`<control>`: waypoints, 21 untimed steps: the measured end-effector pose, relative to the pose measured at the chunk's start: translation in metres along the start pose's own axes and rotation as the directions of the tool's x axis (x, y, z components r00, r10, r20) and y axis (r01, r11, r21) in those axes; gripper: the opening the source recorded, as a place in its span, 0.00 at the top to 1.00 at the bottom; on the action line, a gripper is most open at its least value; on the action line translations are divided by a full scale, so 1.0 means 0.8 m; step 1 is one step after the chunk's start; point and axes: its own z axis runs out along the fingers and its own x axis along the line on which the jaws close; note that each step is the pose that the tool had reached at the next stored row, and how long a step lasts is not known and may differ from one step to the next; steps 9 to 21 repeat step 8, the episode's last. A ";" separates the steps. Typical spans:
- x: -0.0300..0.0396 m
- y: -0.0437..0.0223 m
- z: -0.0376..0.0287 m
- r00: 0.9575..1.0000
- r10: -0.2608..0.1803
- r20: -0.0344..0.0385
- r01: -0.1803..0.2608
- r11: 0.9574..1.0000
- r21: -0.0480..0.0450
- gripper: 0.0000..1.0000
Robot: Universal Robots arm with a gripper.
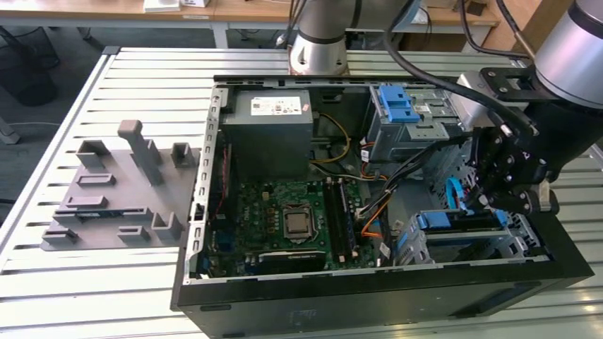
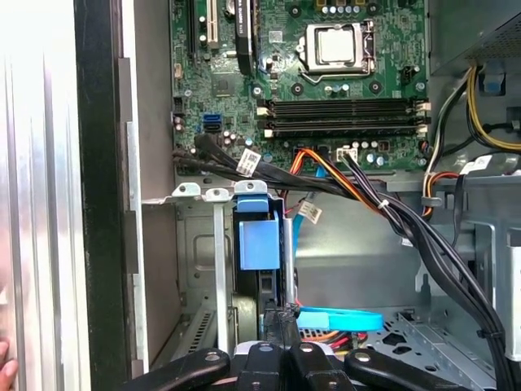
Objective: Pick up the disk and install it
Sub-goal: 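Insert the second disk wire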
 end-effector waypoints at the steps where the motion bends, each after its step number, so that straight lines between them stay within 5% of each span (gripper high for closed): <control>1: 0.0000 0.0000 -0.0013 1.000 0.000 0.000 0.000 1.000 0.000 0.89; 21: 0.0000 -0.0001 -0.0039 1.000 0.000 0.000 0.000 1.000 0.000 0.89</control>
